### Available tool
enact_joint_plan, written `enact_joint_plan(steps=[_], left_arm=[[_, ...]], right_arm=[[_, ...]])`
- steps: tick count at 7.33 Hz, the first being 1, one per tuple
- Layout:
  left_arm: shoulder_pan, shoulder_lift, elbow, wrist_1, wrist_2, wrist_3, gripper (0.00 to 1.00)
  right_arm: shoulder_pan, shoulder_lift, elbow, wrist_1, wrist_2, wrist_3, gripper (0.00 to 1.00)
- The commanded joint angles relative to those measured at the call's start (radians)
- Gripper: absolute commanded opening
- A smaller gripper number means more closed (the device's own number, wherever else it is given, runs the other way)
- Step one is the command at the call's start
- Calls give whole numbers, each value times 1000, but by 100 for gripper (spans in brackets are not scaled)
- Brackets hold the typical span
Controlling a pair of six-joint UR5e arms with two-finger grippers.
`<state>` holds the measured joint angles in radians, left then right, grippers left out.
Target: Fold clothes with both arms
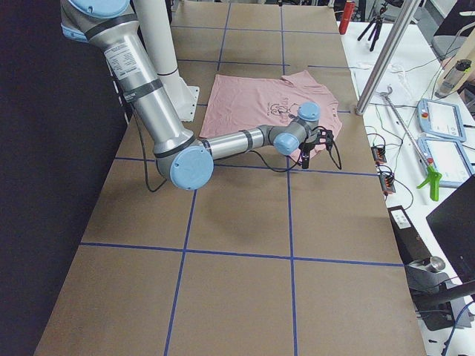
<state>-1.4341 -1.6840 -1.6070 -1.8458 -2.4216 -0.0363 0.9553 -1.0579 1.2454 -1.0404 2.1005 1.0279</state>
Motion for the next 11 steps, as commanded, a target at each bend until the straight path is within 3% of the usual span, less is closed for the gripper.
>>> enact_joint_plan(steps=[1, 5, 7, 9, 10, 11], left_arm=[[6, 0, -1, -4, -1, -1, 100], [4, 1, -1, -7, -1, -1, 100], [6, 3, 1, -7, -1, -1, 100], [4, 4, -1, -7, -1, -1, 100], [4, 6, 1, -7, -23, -1, 100], [4, 7, 1, -6, -51, -1, 100]], right_arm=[[-26, 1, -26, 3, -31, 124, 68], [-35, 15, -46, 5, -43, 181, 57], [-41, 15, -46, 6, -43, 182, 41], [-46, 15, -46, 5, -45, 182, 34], [-49, 16, -46, 5, -45, 188, 21], [-49, 22, -43, 6, -43, 210, 0]])
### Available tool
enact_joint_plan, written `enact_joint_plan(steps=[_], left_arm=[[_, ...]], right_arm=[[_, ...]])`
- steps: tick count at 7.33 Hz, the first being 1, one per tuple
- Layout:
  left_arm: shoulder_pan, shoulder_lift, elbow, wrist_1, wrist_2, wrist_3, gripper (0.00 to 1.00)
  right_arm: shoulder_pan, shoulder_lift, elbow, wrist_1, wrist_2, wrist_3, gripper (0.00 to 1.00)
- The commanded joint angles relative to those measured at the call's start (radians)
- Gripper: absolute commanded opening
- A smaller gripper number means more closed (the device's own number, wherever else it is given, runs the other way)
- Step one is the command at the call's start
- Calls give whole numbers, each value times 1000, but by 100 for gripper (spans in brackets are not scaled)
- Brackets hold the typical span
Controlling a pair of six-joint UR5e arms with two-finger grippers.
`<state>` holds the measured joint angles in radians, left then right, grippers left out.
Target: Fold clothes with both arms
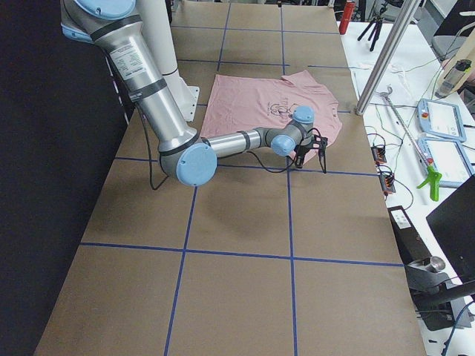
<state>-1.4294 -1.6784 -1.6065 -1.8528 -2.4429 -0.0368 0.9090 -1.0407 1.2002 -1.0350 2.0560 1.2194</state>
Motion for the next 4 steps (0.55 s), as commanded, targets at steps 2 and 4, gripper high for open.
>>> enact_joint_plan(steps=[2, 4], left_arm=[[0, 3, -1, 1, -31, 0, 100], [0, 3, -4, 1, -53, -2, 100]], right_arm=[[-2, 30, 4, 1, 1, 23, 0], [-34, 124, -19, -8, -5, 88, 0]])
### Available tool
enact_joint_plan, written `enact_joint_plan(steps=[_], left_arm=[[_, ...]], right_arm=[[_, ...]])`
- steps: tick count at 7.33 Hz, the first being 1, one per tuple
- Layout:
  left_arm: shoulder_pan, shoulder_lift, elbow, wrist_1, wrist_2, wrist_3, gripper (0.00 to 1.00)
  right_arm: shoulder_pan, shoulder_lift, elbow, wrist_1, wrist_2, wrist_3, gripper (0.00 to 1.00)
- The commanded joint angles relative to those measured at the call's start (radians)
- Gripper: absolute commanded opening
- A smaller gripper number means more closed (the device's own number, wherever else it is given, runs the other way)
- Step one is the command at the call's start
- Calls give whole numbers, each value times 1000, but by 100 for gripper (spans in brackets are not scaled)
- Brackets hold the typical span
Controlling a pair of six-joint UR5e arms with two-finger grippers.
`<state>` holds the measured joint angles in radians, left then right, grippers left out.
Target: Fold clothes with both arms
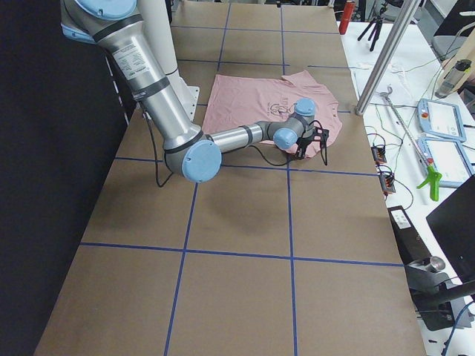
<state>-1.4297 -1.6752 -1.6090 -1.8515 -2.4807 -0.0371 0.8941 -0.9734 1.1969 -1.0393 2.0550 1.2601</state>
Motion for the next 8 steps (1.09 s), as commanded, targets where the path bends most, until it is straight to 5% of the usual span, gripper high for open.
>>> enact_joint_plan(steps=[1, 4, 5, 6, 8], left_arm=[[0, 3, -12, 2, -15, -3, 100], [0, 2, -22, 3, -15, -3, 100], [2, -9, -23, 0, -17, -24, 100], [3, -36, -53, -2, -21, -123, 100], [127, -165, -62, -52, -6, -442, 100]], right_arm=[[-41, 120, -52, -5, -42, 85, 0], [-73, 235, -183, -2, -121, 101, 0], [-81, 245, -198, -2, -146, 99, 71], [-84, 257, -195, 4, -166, 99, 100], [-87, 254, -133, 5, -164, 104, 100]])
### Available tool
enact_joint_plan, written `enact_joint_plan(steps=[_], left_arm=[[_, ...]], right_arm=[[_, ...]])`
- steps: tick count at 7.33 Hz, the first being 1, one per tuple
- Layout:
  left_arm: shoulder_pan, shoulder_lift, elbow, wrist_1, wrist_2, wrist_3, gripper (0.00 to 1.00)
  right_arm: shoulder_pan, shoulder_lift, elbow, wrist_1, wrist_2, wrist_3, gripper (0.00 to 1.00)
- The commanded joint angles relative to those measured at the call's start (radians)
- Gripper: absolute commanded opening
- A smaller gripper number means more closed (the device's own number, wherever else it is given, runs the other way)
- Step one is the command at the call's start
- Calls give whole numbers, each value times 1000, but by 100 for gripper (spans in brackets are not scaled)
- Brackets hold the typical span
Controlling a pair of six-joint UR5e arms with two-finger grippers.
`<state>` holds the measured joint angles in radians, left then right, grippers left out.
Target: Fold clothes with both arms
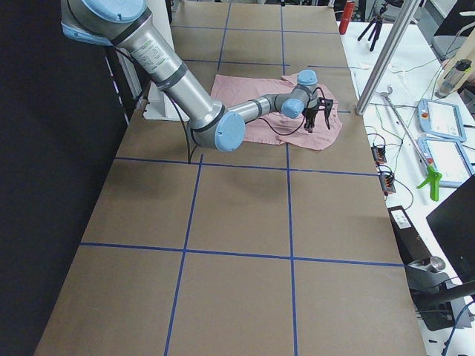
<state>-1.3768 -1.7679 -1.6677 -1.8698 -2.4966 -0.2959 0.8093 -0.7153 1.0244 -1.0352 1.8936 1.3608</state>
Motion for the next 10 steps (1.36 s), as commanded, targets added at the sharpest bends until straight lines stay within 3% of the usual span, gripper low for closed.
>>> enact_joint_plan(steps=[1, 2, 3, 5, 6, 8, 9, 10], left_arm=[[138, -131, 8, -66, 63, -260, 100], [218, -209, 55, -78, 158, -346, 100], [272, -297, 163, -125, 207, -420, 100], [340, -430, 471, -349, 322, -460, 96], [396, -470, 549, -400, 396, -486, 94], [456, -517, 665, -487, 527, -502, 86], [459, -536, 740, -544, 536, -502, 82], [460, -536, 744, -548, 536, -502, 76]], right_arm=[[1, -24, 84, 3, 2, 4, 100], [4, -79, 158, 4, 5, 4, 100], [4, -155, 252, 4, 5, 4, 100], [8, -304, 461, 6, 5, 42, 100], [7, -373, 553, 6, 5, 43, 100], [-9, -386, 577, 6, 2, 46, 100], [-9, -397, 586, 6, 1, 46, 100], [-9, -401, 594, 6, -1, 46, 100]])
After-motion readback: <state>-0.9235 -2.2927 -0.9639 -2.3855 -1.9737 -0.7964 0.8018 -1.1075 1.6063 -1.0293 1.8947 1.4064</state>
